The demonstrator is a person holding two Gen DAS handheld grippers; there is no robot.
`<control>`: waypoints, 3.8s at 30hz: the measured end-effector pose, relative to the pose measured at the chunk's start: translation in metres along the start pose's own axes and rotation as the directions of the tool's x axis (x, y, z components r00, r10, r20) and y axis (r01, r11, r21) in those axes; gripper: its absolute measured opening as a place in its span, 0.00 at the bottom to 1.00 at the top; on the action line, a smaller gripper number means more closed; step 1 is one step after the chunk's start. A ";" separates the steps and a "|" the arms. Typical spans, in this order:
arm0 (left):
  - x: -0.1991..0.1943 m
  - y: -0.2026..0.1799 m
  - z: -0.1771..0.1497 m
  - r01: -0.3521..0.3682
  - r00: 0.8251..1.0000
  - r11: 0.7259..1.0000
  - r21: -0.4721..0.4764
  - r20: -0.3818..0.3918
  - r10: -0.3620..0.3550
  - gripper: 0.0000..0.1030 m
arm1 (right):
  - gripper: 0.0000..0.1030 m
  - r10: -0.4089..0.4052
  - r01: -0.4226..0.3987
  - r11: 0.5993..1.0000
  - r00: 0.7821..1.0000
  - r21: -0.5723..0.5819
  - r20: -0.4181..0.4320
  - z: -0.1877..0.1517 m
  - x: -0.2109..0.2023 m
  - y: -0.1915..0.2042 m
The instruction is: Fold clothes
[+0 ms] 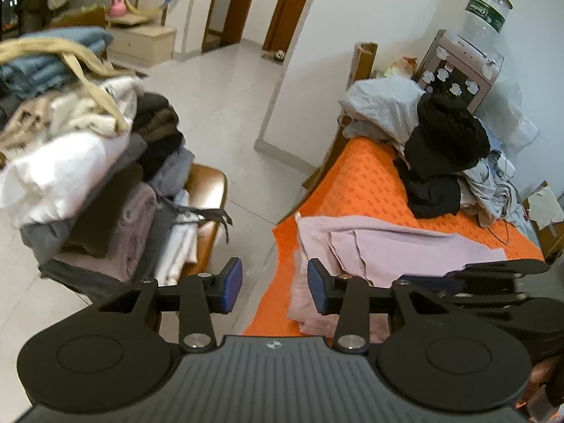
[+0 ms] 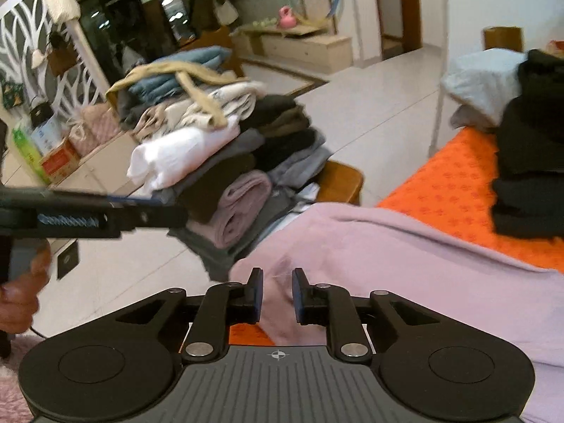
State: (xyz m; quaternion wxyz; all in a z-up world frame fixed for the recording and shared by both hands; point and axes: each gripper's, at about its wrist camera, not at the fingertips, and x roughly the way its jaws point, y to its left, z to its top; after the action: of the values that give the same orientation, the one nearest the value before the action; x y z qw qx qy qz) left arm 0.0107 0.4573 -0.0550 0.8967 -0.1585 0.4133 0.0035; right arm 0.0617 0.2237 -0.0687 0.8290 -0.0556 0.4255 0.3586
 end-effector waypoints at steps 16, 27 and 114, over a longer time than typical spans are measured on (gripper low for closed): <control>0.078 0.029 -0.014 0.172 0.960 0.918 -0.357 -0.147 -0.236 0.69 | 0.47 -0.088 0.088 0.996 0.996 0.005 -0.035 -0.023 -0.015 -0.015; 0.076 0.030 -0.002 0.221 0.951 0.886 -0.408 -0.111 -0.289 0.08 | 0.65 -0.082 0.076 0.985 0.996 -0.155 -0.032 -0.012 -0.001 0.015; 0.125 -0.177 0.016 0.391 0.898 0.880 0.271 -0.321 -0.300 0.08 | 0.32 -0.191 0.149 0.926 0.978 0.347 0.088 -0.038 -0.052 -0.174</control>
State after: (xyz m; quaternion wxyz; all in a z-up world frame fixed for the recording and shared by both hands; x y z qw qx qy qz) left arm 0.1289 0.2783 -0.0878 0.8316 -0.0778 0.4906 -0.2482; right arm 0.1287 0.0517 -0.0906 0.8783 0.0727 0.4235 0.2095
